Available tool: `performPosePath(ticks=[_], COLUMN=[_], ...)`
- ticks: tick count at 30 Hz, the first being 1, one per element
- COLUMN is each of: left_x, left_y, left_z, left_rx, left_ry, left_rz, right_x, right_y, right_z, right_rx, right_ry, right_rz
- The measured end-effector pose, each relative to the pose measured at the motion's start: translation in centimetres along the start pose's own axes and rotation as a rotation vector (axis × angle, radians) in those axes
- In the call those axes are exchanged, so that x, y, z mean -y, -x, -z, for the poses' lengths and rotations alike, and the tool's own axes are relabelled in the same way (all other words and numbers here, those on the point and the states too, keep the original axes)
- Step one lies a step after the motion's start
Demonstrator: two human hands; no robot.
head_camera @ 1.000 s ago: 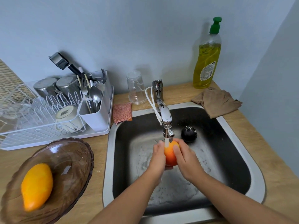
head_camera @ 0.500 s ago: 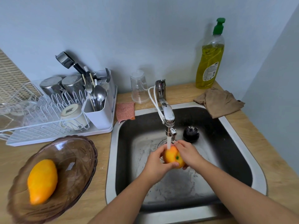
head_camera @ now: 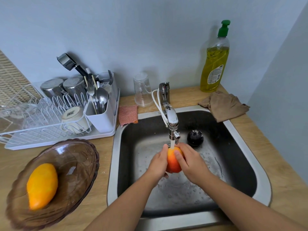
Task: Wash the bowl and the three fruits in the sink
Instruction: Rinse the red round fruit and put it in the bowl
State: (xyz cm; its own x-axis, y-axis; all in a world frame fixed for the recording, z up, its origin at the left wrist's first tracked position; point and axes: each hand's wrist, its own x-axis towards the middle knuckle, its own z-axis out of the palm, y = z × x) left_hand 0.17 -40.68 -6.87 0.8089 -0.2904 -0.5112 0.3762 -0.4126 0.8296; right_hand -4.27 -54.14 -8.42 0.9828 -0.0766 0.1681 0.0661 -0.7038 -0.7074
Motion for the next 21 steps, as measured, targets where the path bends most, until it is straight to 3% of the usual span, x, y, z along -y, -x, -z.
performPosePath(ticks=[5, 7, 9, 11, 15, 17, 19, 21], left_x=[0.2, 0.2, 0.1, 0.1, 1.0, 1.2, 1.2, 1.1], left_y=[-0.4, -0.4, -0.4, -0.4, -0.7, -0.4, -0.1, 0.0], left_z=[-1.3, -1.5, -1.1, -0.6, -0.6, -0.8, -0.8, -0.7], left_rx=[0.045, 0.028, 0.023, 0.016, -0.129, -0.149, -0.113, -0.066], left_ry=[-0.046, 0.112, 0.24, 0.181, -0.035, 0.026, 0.16, 0.317], left_rz=[-0.075, -0.017, 0.114, 0.167, -0.081, -0.158, -0.13, -0.025], right_x=[-0.1, 0.5, 0.9, 1.2, 1.4, 1.4, 1.5, 1.3], right_y=[-1.0, -0.6, 0.4, 0.6, -1.2, -1.9, -1.6, -0.5], right_z=[-0.3, -0.3, -0.7, -0.8, -0.4, -0.3, -0.4, -0.8], right_rx=[-0.075, -0.062, 0.01, 0.027, 0.068, 0.107, 0.096, 0.027], right_ry=[-0.355, -0.29, -0.034, 0.076, -0.355, -0.565, -0.667, -0.576], right_rz=[-0.39, -0.339, -0.17, -0.094, -0.344, -0.532, -0.585, -0.476])
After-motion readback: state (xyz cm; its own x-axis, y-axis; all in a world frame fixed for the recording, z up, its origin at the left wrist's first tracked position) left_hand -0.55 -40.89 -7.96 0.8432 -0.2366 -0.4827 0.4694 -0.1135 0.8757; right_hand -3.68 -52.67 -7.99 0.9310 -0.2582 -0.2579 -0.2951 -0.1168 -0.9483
